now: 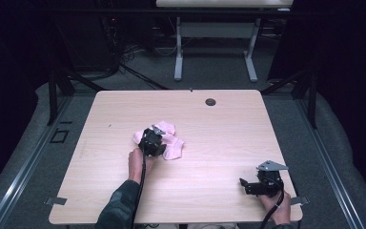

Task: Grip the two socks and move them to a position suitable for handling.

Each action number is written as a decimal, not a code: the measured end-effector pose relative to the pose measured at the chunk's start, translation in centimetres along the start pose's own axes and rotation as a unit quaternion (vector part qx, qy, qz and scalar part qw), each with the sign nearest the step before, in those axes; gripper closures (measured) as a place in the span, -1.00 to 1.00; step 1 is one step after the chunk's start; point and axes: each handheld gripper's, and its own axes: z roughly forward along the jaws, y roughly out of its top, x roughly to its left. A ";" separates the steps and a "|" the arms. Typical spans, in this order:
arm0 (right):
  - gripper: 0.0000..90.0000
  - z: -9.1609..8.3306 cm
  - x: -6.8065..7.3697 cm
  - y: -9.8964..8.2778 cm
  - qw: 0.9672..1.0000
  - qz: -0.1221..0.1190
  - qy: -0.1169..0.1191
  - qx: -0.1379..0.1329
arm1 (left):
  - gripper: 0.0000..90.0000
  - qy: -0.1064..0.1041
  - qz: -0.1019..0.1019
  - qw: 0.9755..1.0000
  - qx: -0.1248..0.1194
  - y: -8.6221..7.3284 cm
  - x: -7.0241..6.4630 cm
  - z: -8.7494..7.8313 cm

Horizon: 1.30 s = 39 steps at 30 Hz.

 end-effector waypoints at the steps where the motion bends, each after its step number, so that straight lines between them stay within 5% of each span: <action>1: -0.85 0.0 0.0 0.0 1.000 0.000 0.000 0.000 | 0.74 0.001 0.001 1.000 -0.002 0.0 0.1 0.0; 8: -0.84 0.0 0.0 0.0 1.000 0.001 -0.002 -0.002 | 0.88 -0.016 -0.010 0.999 -0.031 -0.5 0.5 -1.3; 16: -0.83 0.0 0.0 0.0 1.000 0.002 -0.003 -0.003 | 0.89 -0.030 -0.002 0.997 -0.066 -0.9 -0.5 -5.3; 28: -0.83 0.0 0.0 0.0 1.000 0.002 -0.003 -0.003 | 0.88 -0.053 0.004 0.996 -0.076 -2.8 -3.6 -11.2; 32: -0.83 0.0 0.0 0.0 1.000 0.003 -0.003 -0.003 | 0.88 -0.078 0.000 0.994 -0.082 -4.1 -5.1 -13.2; 39: -0.83 0.0 0.0 0.0 1.000 0.003 -0.004 -0.002 | 0.88 -0.110 0.002 0.991 -0.073 -5.4 -7.3 -13.9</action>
